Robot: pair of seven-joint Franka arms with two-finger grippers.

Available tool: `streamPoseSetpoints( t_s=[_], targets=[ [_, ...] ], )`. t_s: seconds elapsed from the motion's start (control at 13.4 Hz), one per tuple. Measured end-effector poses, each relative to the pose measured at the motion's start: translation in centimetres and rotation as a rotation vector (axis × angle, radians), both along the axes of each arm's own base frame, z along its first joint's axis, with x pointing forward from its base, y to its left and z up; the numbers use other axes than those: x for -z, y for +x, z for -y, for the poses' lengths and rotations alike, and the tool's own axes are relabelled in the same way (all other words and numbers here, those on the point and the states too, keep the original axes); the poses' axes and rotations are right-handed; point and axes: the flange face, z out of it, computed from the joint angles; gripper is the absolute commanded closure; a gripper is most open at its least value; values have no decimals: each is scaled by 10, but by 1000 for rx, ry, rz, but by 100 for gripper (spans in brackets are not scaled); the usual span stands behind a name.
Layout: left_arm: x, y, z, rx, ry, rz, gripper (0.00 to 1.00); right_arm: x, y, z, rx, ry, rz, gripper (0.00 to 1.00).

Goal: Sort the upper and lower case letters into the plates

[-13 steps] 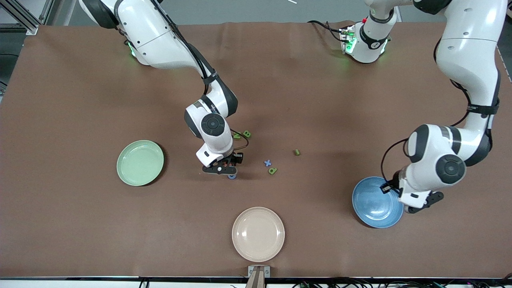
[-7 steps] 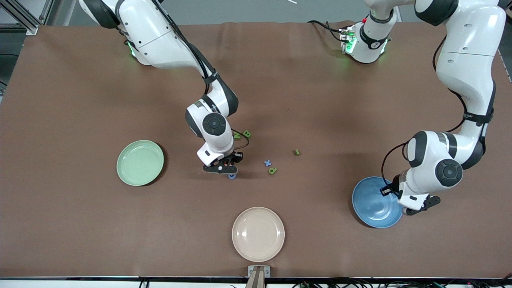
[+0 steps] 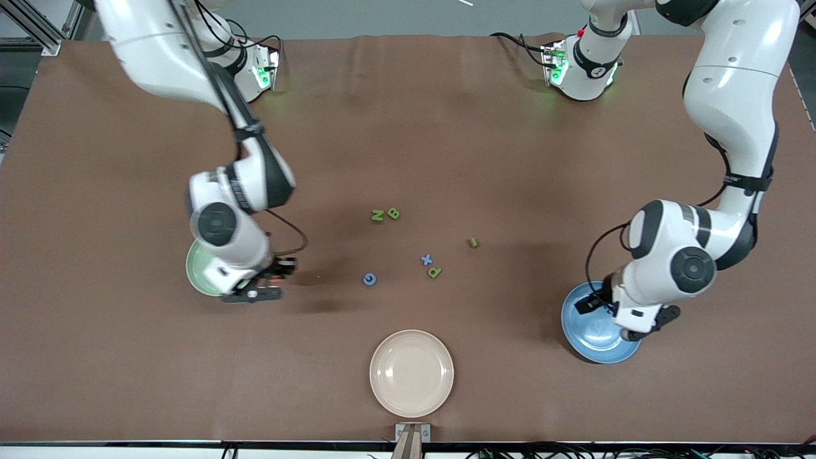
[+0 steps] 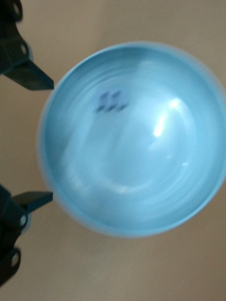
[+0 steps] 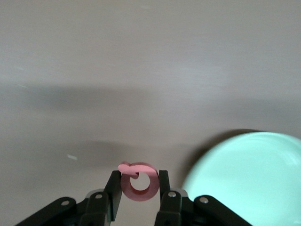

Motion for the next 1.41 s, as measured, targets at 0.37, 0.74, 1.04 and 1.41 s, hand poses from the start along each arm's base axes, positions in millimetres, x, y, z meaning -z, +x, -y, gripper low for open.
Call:
streamPoseSetpoints(
  t_s=[0.37,0.74,1.04,1.41],
  targets=[
    [14,-49,106,-25,-47,-61,15,39,-53,118,-33,13,-39,100],
    [50,-106,196,-21,-80,-38,27,65,-77,118,-41,16,-83,83],
    [74,-139,228,-4,-75,-68,38,73,-82,122,-34,14,-101,0],
    [83,-145,222,-6,-63,-85,83,53,-62,102,-18,28,-53,0]
  ],
)
